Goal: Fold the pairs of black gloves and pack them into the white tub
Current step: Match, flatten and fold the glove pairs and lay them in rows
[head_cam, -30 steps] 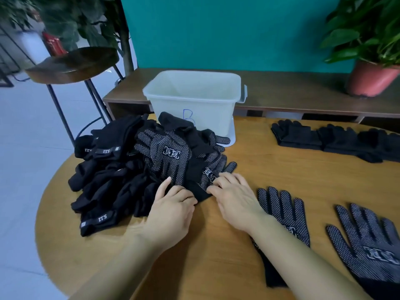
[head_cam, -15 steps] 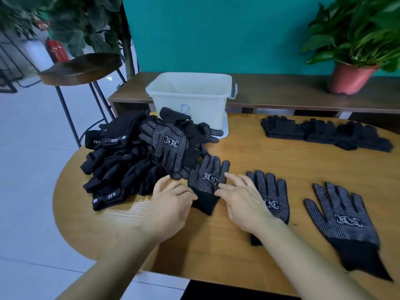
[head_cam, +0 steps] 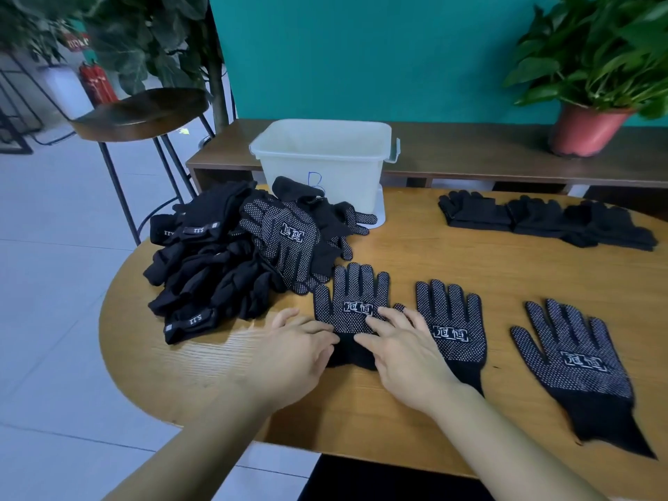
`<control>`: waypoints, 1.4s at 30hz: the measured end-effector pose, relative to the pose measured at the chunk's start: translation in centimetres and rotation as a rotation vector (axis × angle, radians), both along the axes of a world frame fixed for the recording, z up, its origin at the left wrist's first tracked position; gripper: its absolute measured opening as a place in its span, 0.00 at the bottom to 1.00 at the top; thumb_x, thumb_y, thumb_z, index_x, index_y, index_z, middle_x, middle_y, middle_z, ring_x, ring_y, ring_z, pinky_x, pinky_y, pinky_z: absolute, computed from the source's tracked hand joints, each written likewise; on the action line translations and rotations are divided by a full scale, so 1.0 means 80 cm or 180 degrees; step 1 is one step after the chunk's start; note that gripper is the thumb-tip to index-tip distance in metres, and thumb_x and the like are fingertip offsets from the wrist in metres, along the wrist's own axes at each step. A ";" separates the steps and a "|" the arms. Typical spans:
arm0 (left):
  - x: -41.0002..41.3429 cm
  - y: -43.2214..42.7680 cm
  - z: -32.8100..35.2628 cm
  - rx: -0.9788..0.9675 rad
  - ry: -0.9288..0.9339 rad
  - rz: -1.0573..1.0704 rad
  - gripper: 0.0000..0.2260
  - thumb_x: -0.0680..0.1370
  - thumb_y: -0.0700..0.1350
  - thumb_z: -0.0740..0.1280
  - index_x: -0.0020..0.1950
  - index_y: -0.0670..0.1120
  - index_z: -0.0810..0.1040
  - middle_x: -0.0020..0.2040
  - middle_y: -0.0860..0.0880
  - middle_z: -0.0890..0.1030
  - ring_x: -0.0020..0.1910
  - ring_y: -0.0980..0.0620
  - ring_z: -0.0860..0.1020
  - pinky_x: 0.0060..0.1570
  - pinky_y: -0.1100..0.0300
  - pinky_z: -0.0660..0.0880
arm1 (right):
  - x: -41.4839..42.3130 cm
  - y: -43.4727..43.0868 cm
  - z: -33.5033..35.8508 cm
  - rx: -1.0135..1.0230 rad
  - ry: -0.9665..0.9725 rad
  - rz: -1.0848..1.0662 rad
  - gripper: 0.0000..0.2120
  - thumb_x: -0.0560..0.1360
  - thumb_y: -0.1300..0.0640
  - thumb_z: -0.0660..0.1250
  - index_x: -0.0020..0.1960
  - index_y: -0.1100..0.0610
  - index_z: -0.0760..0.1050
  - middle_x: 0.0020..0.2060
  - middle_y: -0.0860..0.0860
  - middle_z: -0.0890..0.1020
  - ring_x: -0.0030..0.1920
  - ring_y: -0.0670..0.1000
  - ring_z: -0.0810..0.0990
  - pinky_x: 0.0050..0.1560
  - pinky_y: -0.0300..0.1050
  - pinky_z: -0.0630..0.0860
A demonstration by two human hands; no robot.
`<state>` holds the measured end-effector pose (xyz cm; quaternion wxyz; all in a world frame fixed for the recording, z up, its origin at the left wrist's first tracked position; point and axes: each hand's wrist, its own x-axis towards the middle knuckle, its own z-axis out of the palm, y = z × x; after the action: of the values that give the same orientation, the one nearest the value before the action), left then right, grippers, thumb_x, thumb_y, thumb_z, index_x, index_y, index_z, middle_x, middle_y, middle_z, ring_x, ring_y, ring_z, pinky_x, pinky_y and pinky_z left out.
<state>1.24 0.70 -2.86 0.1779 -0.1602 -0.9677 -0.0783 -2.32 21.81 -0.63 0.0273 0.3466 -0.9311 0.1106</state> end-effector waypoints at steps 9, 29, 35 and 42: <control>-0.014 0.007 0.016 -0.0270 0.0031 -0.0128 0.16 0.78 0.53 0.56 0.53 0.52 0.84 0.49 0.56 0.84 0.51 0.52 0.81 0.64 0.53 0.61 | 0.002 0.005 0.020 -0.0200 0.0153 -0.0055 0.19 0.79 0.60 0.60 0.67 0.49 0.77 0.64 0.48 0.79 0.74 0.53 0.63 0.72 0.50 0.41; -0.083 -0.037 0.055 -0.0234 0.0538 0.0367 0.13 0.75 0.51 0.61 0.49 0.54 0.85 0.50 0.57 0.84 0.49 0.54 0.83 0.67 0.48 0.60 | -0.097 -0.041 0.077 -0.0331 0.0336 -0.0278 0.16 0.81 0.53 0.59 0.67 0.48 0.75 0.63 0.46 0.79 0.74 0.49 0.61 0.74 0.51 0.46; -0.133 -0.094 0.082 -0.0066 0.0775 0.0607 0.12 0.77 0.49 0.62 0.53 0.54 0.85 0.53 0.58 0.84 0.52 0.54 0.82 0.68 0.50 0.57 | -0.146 -0.090 0.085 -0.0359 0.0523 -0.0030 0.14 0.81 0.52 0.58 0.65 0.47 0.76 0.62 0.45 0.80 0.74 0.49 0.62 0.73 0.49 0.48; -0.181 -0.126 0.095 -0.0099 0.0708 0.0776 0.12 0.76 0.47 0.66 0.57 0.52 0.84 0.58 0.55 0.83 0.58 0.52 0.80 0.69 0.50 0.55 | -0.205 -0.132 0.081 -0.0419 0.0856 0.0019 0.12 0.74 0.56 0.68 0.57 0.52 0.81 0.54 0.49 0.84 0.65 0.56 0.75 0.64 0.50 0.56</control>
<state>-13.22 -9.40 4.71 0.2896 -0.0521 -0.9555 -0.0229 -18.69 11.26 5.84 0.1741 0.3584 -0.9087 0.1241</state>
